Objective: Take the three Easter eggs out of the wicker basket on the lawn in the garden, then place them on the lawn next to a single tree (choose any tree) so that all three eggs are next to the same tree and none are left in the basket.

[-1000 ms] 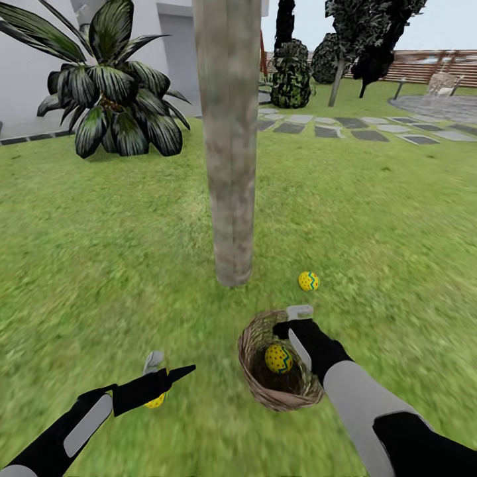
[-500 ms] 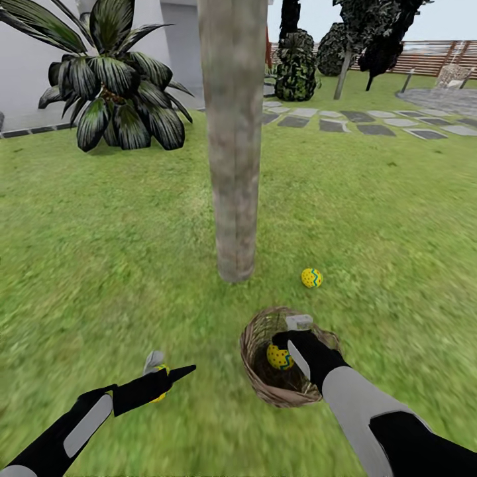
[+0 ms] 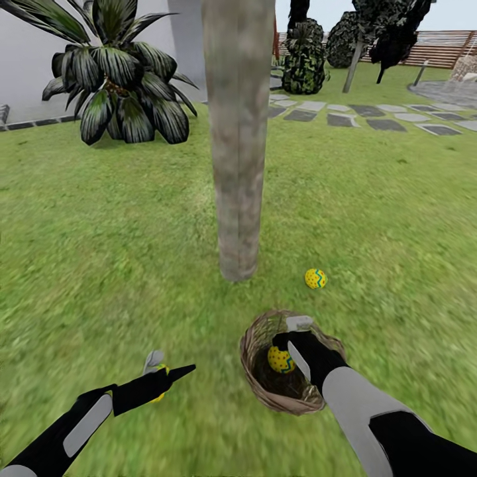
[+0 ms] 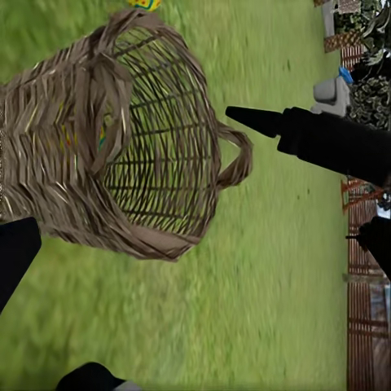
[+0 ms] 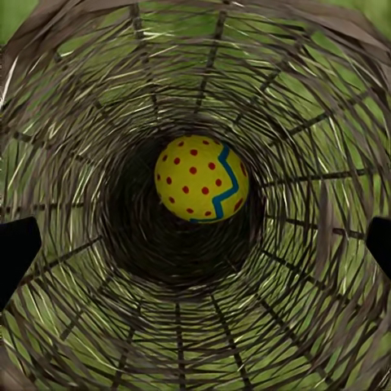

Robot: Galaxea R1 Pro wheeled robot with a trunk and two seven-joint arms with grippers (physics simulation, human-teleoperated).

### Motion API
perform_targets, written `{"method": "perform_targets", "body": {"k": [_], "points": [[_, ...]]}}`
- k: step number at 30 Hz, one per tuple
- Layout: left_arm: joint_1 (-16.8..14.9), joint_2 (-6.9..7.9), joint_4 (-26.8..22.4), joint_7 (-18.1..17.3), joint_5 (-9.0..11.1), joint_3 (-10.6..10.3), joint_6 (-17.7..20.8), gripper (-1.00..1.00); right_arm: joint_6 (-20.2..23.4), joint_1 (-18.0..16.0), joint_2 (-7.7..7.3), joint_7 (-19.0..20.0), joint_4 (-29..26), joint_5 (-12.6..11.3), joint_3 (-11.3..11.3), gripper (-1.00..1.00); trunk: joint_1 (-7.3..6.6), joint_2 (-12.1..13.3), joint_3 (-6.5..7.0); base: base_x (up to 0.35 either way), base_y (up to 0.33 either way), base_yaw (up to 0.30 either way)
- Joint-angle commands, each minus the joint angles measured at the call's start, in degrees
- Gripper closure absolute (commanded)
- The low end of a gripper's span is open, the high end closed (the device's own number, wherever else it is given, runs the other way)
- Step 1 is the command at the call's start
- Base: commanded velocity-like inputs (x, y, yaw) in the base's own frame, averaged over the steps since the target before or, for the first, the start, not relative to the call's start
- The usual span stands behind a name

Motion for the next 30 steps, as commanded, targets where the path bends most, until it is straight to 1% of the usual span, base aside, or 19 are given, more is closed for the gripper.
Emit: {"method": "perform_targets", "body": {"k": [1,5,8,13,14,17,19,22,30], "points": [[-0.01,0.04,0.0,-0.08,-0.01,-0.01,0.02,-1.0,-0.01,0.0,-0.03,0.0,0.05,-0.01,0.0,-1.0,0.0,0.0,-0.1,0.0,0.0,0.062],[0.0,0.1,-0.07,-0.88,-0.03,0.05,0.16,-1.0,-0.24,0.0,-0.23,0.03,0.37,0.04,-0.05,-1.0,0.0,0.0,-0.46,0.0,0.0,0.022],[0.01,0.12,-0.08,-1.88,0.0,0.06,0.18,-1.0,-1.53,0.0,-0.44,0.01,0.64,0.07,-0.05,-1.0,0.0,0.0,-0.74,0.0,0.0,0.004],[0.01,0.07,-0.08,-2.34,0.01,0.05,0.2,-1.0,-3.08,0.0,-0.66,0.0,2.09,0.28,0.06,-1.0,0.0,0.0,-1.2,0.0,0.0,0.0],[0.0,0.05,-0.08,-2.35,0.01,0.05,0.21,-1.0,-3.12,0.0,-0.67,0.0,2.13,0.27,0.34,-1.0,0.0,0.0,-1.29,0.0,0.0,0.0],[0.01,0.1,-0.07,-2.36,0.01,0.04,0.21,-1.0,-3.17,0.0,-0.66,0.0,2.26,0.16,4.55,-1.0,0.0,0.0,-1.55,0.0,-0.161,0.072],[0.02,0.1,-0.08,-2.36,0.01,0.04,0.22,-1.0,-3.18,0.0,-0.63,0.0,2.28,0.11,5.81,-1.0,0.0,0.0,-1.7,0.0,-0.276,0.153],[0.01,0.07,-0.09,-2.36,0.0,0.02,0.22,-1.0,-3.18,0.0,-0.62,0.0,2.28,0.08,6.37,-1.0,0.0,0.0,-1.92,0.0,-0.301,0.177],[0.02,0.09,-0.05,-2.36,0.03,0.05,0.22,-1.0,-3.18,0.0,-0.49,0.0,2.3,0.08,6.5,-1.0,0.0,0.0,-2.49,0.0,-0.304,0.184]]}}
